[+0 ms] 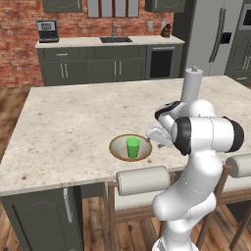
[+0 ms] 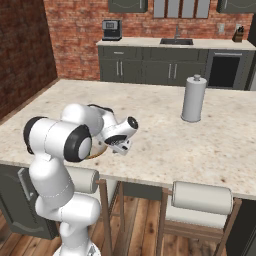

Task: Place the cup inside the bowl on the dining table and move the bowl to any counter.

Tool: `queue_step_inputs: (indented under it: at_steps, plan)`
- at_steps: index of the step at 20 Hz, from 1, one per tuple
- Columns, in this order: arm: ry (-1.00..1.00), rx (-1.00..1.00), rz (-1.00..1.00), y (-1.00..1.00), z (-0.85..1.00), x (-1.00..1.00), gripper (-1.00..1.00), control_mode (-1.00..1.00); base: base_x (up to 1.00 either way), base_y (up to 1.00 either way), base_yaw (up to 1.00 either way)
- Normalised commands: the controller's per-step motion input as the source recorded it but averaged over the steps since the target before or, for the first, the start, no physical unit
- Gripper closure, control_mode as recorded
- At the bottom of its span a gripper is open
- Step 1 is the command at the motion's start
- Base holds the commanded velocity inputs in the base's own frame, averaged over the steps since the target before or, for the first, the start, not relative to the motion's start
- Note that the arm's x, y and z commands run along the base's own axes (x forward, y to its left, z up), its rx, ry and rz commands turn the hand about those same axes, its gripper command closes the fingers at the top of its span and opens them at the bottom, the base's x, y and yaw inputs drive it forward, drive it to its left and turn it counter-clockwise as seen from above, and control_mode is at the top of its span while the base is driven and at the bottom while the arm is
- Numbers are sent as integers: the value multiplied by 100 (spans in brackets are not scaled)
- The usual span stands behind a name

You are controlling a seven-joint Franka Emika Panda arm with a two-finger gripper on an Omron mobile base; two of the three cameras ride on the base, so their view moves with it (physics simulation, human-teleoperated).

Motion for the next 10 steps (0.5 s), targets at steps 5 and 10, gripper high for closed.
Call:
queue_step_inputs:
  at_steps: [5,10]
  plan:
    - [0,0,0,9,-3,0,-100,-100,0,0,0]
    - [0,0,0,5,-7,1,-100,-100,0,0,0]
